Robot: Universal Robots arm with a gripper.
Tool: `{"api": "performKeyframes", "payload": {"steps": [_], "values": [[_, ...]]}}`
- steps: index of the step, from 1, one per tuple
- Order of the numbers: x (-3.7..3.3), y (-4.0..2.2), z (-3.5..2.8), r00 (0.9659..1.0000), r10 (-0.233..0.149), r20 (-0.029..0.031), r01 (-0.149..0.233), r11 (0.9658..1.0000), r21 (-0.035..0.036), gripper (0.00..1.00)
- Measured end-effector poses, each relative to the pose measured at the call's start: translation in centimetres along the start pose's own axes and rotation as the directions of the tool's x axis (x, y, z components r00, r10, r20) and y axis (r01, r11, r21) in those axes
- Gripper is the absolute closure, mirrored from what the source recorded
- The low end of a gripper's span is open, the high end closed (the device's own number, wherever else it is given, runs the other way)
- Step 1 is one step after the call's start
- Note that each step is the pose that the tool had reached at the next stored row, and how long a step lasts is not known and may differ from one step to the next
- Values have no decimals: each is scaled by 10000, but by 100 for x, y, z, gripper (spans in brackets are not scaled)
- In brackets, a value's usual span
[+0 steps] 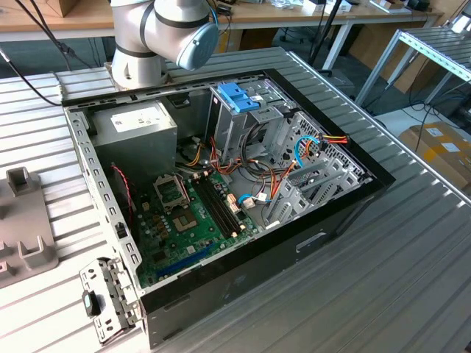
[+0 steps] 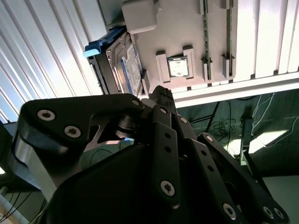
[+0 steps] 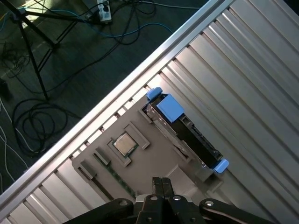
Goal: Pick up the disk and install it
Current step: 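Pick up the disk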
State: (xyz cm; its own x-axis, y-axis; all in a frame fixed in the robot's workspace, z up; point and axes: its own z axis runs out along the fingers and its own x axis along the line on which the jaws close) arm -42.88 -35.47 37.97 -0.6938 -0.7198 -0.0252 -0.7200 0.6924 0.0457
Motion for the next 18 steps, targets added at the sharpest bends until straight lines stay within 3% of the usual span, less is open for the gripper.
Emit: {"api": "performKeyframes", "payload": {"steps": [18], "values": [[0, 0, 0, 9989, -460, -20, 460, 9989, -12, 89]]}}
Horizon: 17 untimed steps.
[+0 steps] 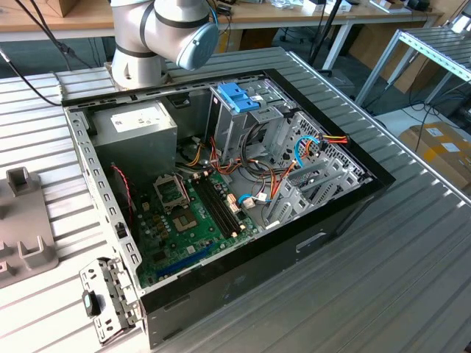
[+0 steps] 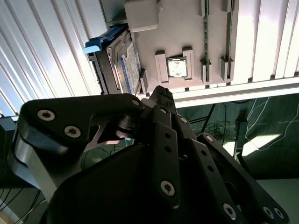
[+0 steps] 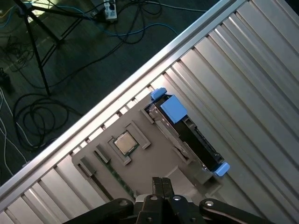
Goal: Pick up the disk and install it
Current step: 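Pick up the disk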
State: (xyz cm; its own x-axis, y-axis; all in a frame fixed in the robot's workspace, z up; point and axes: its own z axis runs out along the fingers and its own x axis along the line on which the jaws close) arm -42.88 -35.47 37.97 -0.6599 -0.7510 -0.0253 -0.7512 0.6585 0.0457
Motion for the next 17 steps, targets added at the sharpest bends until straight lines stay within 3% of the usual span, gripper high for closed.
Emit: {"api": "performKeyframes", "payload": {"steps": [3, 17], "values": [[0, 0, 0, 9996, -271, -12, 271, 9996, -7, 89], [0, 0, 0, 9988, -482, -22, 482, 9988, -13, 89]]}}
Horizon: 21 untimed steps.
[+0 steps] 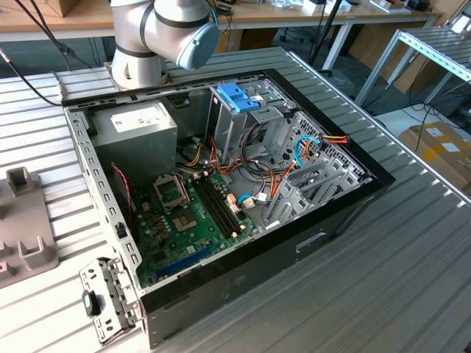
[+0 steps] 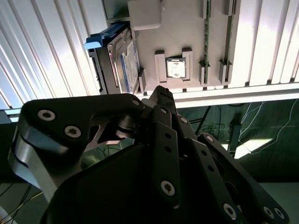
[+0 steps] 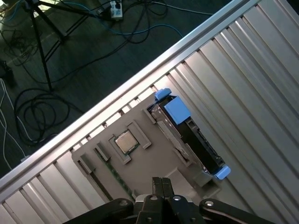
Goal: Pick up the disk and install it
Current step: 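Pick up the disk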
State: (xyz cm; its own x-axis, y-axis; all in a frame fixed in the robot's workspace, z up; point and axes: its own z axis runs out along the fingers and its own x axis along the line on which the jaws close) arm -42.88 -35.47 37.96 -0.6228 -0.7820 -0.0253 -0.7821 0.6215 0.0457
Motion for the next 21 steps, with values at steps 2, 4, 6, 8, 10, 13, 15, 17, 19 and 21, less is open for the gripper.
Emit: {"api": "performKeyframes", "payload": {"steps": [2, 4, 6, 8, 10, 13, 15, 17, 19, 21], "values": [[0, 0, 0, 10000, -45, -3, 45, 10000, -2, 89], [0, 0, 0, 10000, -78, -4, 78, 10000, -2, 89], [0, 0, 0, 9999, -104, -5, 104, 9999, -3, 89], [0, 0, 0, 9999, -156, -7, 156, 9999, -4, 89], [0, 0, 0, 9998, -197, -9, 197, 9998, -5, 89], [0, 0, 0, 9996, -269, -13, 269, 9996, -7, 89], [0, 0, 0, 9996, -295, -13, 295, 9996, -8, 89], [0, 0, 0, 9995, -325, -16, 325, 9995, -9, 89], [0, 0, 0, 9994, -358, -17, 358, 9994, -10, 89], [0, 0, 0, 9992, -388, -18, 388, 9992, -10, 89]]}}
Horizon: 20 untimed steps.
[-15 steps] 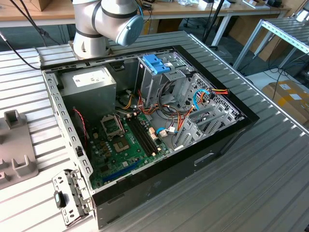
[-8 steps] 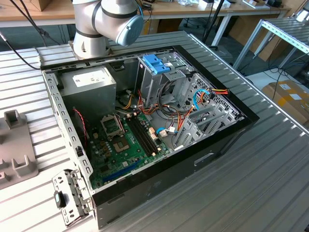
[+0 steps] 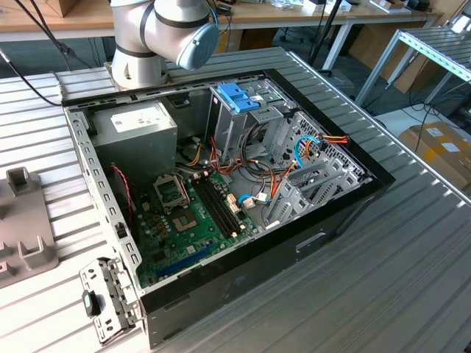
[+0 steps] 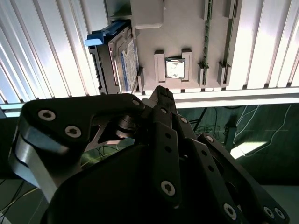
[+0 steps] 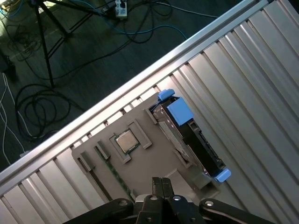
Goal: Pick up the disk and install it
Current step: 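Pick up the disk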
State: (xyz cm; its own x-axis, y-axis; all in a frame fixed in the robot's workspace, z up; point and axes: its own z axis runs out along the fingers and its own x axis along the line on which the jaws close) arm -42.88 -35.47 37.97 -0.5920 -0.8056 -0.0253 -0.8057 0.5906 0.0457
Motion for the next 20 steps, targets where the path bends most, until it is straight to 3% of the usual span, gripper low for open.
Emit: {"api": "performKeyframes", "payload": {"steps": [20], "values": [[0, 0, 0, 9995, -324, -15, 324, 9995, -9, 89]]}}
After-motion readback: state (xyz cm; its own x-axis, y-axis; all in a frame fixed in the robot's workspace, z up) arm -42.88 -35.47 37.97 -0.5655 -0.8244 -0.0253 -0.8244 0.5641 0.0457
